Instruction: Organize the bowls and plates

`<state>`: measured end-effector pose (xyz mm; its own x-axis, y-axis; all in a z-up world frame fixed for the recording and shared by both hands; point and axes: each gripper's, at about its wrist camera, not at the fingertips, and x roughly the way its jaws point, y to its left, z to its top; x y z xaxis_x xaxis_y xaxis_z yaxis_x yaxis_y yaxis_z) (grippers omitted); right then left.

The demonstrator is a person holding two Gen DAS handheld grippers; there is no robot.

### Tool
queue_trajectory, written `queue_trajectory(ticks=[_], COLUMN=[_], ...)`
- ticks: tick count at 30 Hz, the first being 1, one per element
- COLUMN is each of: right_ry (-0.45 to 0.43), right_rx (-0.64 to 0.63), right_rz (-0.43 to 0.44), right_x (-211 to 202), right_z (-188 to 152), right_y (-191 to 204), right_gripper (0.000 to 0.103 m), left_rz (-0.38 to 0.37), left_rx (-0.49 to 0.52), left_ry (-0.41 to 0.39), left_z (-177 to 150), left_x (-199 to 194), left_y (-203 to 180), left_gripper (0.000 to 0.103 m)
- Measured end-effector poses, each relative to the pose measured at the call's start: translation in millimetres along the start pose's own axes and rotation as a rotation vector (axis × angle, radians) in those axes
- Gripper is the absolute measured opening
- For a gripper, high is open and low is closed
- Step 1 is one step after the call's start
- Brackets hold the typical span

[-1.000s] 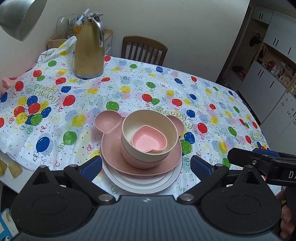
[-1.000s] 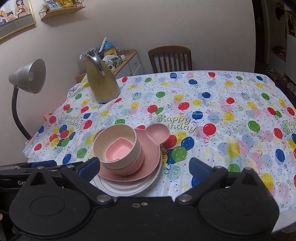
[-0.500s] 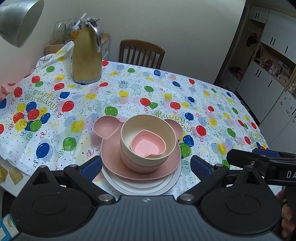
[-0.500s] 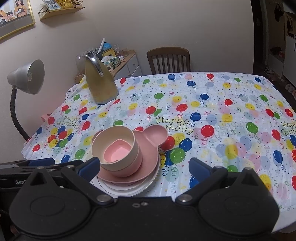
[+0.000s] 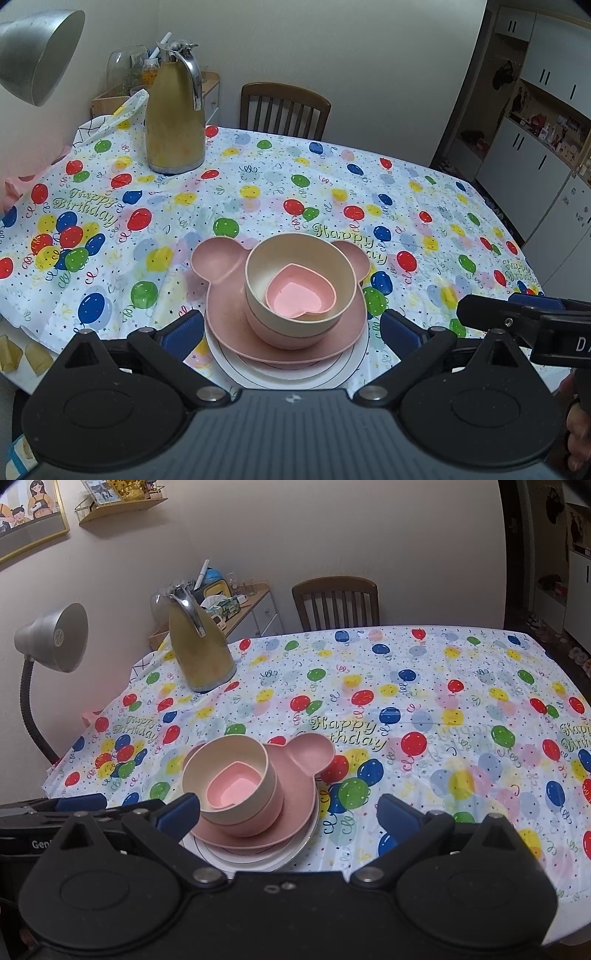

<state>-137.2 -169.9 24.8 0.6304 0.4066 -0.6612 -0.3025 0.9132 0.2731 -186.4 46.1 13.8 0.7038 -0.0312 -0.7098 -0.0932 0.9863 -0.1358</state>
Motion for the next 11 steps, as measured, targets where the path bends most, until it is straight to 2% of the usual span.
queue_trajectory(ticks=[11], right_ry=[0.0], right_rx=[0.001], right_rz=[0.0], right_x=[0.1], right_z=[0.1], right_y=[-0.6], right_gripper=[0.103], left_rz=[-0.007], left_rx=[0.038], left_ry=[-0.006], left_z=[4.8], left_x=[2.5], left_y=[-5.6], left_gripper=[0.102])
